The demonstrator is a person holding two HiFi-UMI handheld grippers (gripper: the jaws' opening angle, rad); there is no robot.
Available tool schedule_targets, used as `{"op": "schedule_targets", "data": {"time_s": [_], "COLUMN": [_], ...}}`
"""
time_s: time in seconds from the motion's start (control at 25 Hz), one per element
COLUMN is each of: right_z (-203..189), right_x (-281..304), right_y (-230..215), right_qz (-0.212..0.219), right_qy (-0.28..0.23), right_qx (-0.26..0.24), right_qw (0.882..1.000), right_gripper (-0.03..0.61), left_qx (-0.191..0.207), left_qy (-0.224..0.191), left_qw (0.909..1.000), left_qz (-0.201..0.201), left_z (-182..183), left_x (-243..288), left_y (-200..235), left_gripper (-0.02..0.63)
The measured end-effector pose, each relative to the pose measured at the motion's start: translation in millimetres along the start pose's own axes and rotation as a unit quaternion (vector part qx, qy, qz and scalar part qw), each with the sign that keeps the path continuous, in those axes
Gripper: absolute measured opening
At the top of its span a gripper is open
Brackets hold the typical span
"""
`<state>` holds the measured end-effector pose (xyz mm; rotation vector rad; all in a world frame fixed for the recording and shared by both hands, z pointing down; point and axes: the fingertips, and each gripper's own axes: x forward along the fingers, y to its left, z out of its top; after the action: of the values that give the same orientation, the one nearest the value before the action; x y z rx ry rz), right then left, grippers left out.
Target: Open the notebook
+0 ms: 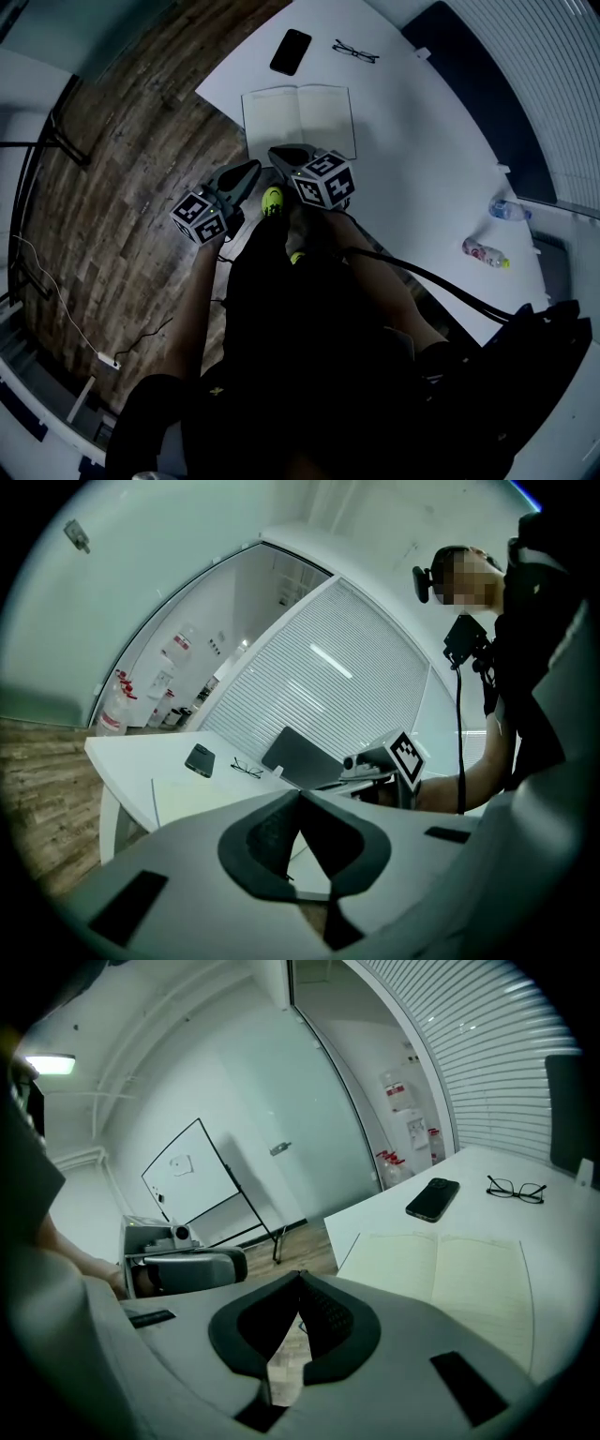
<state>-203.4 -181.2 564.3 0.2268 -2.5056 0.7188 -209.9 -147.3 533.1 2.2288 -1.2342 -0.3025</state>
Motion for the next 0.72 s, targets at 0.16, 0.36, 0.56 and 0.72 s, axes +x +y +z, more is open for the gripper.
{"op": "schedule_targets", "data": {"time_s": [0.16, 0.36, 0.56, 0.72], "right_z": [8, 16, 15, 8], "right_x": [-23, -51, -77, -100], "right_y": [11, 26, 39, 55], "right_qz": [-0.001, 0.000, 0.004, 0.013], "right_qy": [-0.029, -0.064, -0.090, -0.108], "right_qx": [-0.012, -0.023, -0.035, -0.049], "right_qw": [0.999, 0.998, 0.995, 0.993], "right_gripper": [0.020, 0.019, 0.019, 0.018], "left_qx": [0.012, 0.024, 0.041, 0.053], "left_qy": [0.000, 0.007, 0.004, 0.000], "left_qw": [0.9999, 0.9997, 0.9991, 0.9986], "left_qz": [0.005, 0.005, 0.006, 0.010], "left_z": [7, 14, 13, 8], "left_x": [4, 7, 11, 11], "left_y": [-18, -38, -67, -97], "left_gripper": [0.011, 0.011, 0.011, 0.011]}}
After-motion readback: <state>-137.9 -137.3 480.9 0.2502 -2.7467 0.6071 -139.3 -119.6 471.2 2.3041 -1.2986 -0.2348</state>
